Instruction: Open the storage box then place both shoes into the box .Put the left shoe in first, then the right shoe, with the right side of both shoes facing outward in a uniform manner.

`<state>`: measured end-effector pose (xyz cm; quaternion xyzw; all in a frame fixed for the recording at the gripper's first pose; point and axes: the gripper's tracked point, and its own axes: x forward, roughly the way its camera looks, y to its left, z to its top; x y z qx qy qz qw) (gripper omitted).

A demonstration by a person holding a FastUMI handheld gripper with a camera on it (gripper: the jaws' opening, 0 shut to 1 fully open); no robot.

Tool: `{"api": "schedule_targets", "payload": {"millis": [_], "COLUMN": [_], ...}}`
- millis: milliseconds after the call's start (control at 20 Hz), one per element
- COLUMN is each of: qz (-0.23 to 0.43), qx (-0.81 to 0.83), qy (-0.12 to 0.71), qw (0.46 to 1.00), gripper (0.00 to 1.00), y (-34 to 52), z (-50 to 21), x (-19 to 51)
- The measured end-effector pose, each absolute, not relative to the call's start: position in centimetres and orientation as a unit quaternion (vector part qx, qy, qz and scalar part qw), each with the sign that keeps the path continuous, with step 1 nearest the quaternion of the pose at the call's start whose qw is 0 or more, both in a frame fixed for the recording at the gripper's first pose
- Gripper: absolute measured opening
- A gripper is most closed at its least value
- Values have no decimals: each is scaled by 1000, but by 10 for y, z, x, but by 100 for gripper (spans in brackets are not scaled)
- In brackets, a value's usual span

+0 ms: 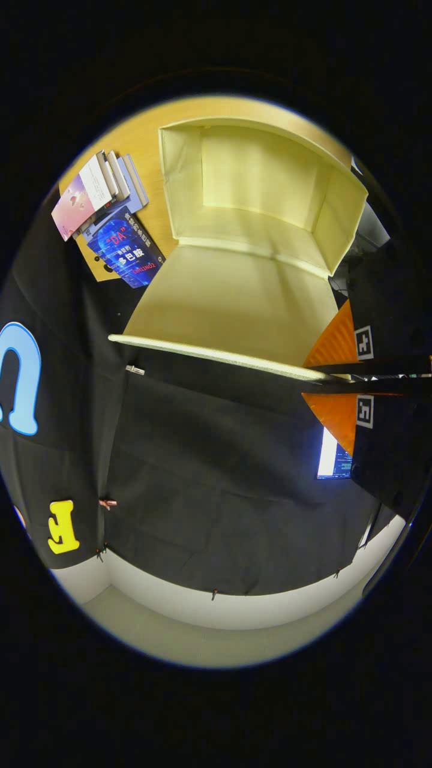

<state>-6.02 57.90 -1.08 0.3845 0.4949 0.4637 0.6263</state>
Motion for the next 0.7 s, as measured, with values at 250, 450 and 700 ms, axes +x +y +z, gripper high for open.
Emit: {"api": "schedule_targets", "payload": {"millis": [250, 450, 700], "qz": [447, 441, 414], "qx": [366, 345, 309], "qy": [509, 500, 449], "qw": [638, 661, 729], "gripper": [7, 28, 97], "y": [629, 637, 578], "z": [-24, -33, -45], "x": [-57, -51, -14]}}
